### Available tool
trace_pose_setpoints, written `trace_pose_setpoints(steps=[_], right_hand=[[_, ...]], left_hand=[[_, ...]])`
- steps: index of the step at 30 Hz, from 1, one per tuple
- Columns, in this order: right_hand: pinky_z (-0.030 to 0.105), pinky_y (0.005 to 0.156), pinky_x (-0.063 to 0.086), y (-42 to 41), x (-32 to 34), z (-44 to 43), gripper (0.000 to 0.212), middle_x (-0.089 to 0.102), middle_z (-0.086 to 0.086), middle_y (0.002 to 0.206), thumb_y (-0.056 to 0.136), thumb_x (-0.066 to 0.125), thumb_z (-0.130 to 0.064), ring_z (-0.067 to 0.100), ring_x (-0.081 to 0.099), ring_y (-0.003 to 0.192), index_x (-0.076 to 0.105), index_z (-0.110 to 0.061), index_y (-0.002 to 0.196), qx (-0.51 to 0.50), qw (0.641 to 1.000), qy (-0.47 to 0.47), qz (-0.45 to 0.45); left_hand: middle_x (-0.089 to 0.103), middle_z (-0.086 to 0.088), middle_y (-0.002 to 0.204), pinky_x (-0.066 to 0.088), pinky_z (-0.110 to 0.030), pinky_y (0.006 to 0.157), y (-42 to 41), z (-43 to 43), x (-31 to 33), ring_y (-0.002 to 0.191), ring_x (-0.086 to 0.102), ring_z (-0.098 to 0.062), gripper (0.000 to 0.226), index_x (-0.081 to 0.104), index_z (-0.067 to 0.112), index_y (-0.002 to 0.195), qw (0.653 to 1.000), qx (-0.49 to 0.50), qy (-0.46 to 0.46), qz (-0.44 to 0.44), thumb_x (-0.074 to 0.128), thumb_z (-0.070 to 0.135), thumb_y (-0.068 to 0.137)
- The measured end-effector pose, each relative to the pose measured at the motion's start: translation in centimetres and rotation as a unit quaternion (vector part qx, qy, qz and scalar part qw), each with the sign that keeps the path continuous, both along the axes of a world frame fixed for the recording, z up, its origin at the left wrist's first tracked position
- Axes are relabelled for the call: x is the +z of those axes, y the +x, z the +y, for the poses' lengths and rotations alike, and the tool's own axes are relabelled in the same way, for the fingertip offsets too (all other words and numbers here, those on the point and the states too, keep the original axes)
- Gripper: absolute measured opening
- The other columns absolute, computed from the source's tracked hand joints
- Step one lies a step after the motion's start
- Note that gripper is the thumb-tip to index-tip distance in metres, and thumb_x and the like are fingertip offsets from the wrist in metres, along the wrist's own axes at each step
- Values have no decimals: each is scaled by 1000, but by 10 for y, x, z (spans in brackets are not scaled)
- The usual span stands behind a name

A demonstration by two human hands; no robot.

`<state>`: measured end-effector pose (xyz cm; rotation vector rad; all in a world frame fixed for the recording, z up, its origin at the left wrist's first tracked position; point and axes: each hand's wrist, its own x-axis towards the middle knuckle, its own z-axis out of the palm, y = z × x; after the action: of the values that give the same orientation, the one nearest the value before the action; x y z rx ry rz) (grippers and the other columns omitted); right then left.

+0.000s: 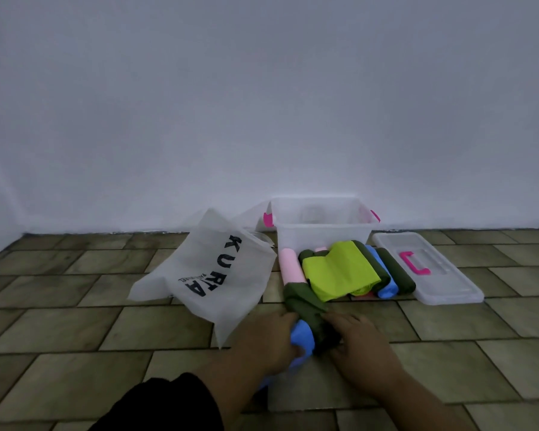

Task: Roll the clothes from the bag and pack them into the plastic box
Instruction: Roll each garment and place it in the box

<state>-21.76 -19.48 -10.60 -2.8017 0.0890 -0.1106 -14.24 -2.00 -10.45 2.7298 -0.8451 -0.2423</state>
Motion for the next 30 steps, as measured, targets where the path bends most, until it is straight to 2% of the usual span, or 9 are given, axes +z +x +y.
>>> trace_pose_setpoints(steps=[3, 6, 11, 13, 16, 19, 22, 26, 30], right_hand=[[28, 103, 37, -10, 4, -4, 61, 51, -11, 138, 78, 58, -24, 14, 45, 123, 45, -32, 137, -13, 999, 24, -42], [24, 96, 38, -20, 6, 0, 58, 54, -8, 130, 78, 60, -20, 15, 50, 116, 48, -33, 134, -10, 997, 48, -60], [15, 100, 31, -21, 4, 22, 58, 46, -18, 135, 77, 56, -25, 4, 44, 123, 45, -39, 132, 67, 996, 48, -32], [12, 103, 25, -17, -2, 32, 58, 38, -19, 142, 80, 54, -30, 2, 37, 129, 40, -40, 136, 98, 995, 34, -7], [18, 103, 31, -10, -10, 49, 62, 28, -12, 150, 83, 53, -31, 9, 38, 132, 35, -36, 142, 113, 992, 43, 27], [23, 107, 32, -5, -15, 58, 70, 18, -11, 155, 82, 53, -31, 13, 32, 137, 26, -37, 146, 104, 993, 56, 26], [26, 112, 26, -3, -16, 58, 75, 11, -12, 157, 78, 51, -33, 13, 21, 141, 22, -39, 146, 118, 993, 30, 0], [37, 101, 34, 1, -19, 60, 66, 35, -3, 147, 77, 48, -34, 22, 31, 133, 33, -34, 141, 155, 985, -80, -2], [40, 91, 30, 4, -24, 63, 53, 50, -1, 126, 81, 45, -37, 26, 38, 118, 38, -33, 133, 174, 972, -154, 20]], left_hand=[[48, 2, 139, 39, -32, 99, 7, 19, 0, 123, 48, -18, 65, 42, 28, 139, 998, 40, -41, 13, 58, 56, 83], [48, 7, 135, 42, -31, 93, 8, 39, -5, 119, 50, -15, 73, 39, 34, 138, 998, 47, 10, 30, 62, 62, 74], [50, 10, 112, 38, -24, 75, -3, 46, -14, 93, 47, -8, 41, 51, 35, 111, 999, 31, -7, -17, 64, 53, 77], [49, 10, 102, 40, -24, 72, -7, 47, -15, 85, 47, -7, 26, 48, 36, 98, 998, 44, -41, -13, 61, 48, 80], [45, 12, 84, 37, -26, 66, -10, 47, -17, 77, 47, -10, 21, 38, 35, 81, 995, 70, -68, -10, 56, 45, 83], [49, 10, 81, 38, -25, 67, -8, 48, -20, 79, 51, -11, 13, 43, 34, 84, 991, 98, -87, -15, 54, 41, 87], [59, 7, 96, 36, -21, 70, -4, 51, -20, 83, 50, -8, 16, 52, 30, 104, 990, 114, -85, -20, 52, 39, 91], [47, 11, 75, 32, -17, 59, -3, 56, -18, 74, 47, -8, 16, 40, 34, 80, 996, 61, -54, 22, 53, 37, 90], [54, 12, 93, 46, -24, 74, -16, 56, -17, 84, 51, -9, 13, 45, 33, 102, 993, 77, -53, -78, 49, 34, 90]])
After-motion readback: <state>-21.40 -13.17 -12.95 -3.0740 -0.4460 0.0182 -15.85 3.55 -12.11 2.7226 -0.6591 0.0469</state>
